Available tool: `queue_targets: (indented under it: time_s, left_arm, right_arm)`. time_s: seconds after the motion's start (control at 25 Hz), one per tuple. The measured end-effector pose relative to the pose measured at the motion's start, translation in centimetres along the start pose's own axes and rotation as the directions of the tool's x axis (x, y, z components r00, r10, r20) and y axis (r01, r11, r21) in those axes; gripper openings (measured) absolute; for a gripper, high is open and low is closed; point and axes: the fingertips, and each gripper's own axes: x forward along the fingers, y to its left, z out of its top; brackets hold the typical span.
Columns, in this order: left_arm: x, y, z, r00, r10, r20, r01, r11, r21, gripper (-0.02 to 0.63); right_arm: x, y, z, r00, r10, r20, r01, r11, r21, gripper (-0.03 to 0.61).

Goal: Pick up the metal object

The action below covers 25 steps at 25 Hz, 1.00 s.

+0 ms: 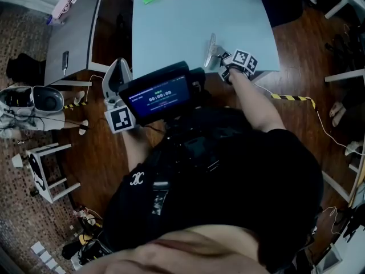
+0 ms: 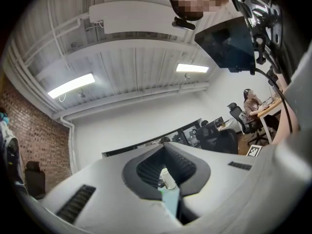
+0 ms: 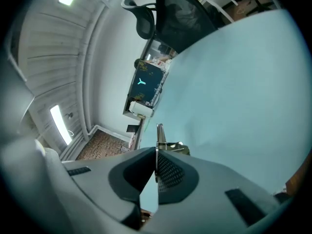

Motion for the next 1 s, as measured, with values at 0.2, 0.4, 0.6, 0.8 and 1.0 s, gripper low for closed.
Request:
queue_targets:
  time_s: [0.2,0.4,0.6,0.8,1.0]
  left_arm:
    - [0.6,-0.1,-0.2,1.000,-0.017,0.017,0.017,1.000,-0.013,0.011]
    - [1.5,-0.6,-0.2,0.999,-0.038,0.033,0.038,0.999,-0.021,0.011]
    - [2.2,-1.1,-0.1,0.997,-0.059,0.049,0.060,0.998,-0.031,0.011]
    - [2.8,-1.4,0.0,0.996,-0.069,0.063,0.072,0.997,-0.040,0.011]
    - [3.2,-1.6,0.1,0.995,-0.075,0.071,0.078,0.996,-0.045,0.011]
  right_arm:
    - [-1.9,5.1,3.9,0.989,0.088,0.117,-0.064,0.979,-0.192,-0.021]
    - [-5.0,10.0,8.2,0.956,0.167,0.240,-0.082,0.942,-0.326,-0.021]
    - [-9.6,17.3,11.9,0.888,0.289,0.359,-0.051,0.836,-0.546,-0.021]
    - [-15.1,25.1,14.0,0.800,0.417,0.432,0.039,0.682,-0.731,-0.021]
    - [-20.1,30.2,14.4,0.716,0.516,0.471,0.108,0.585,-0.804,-0.021]
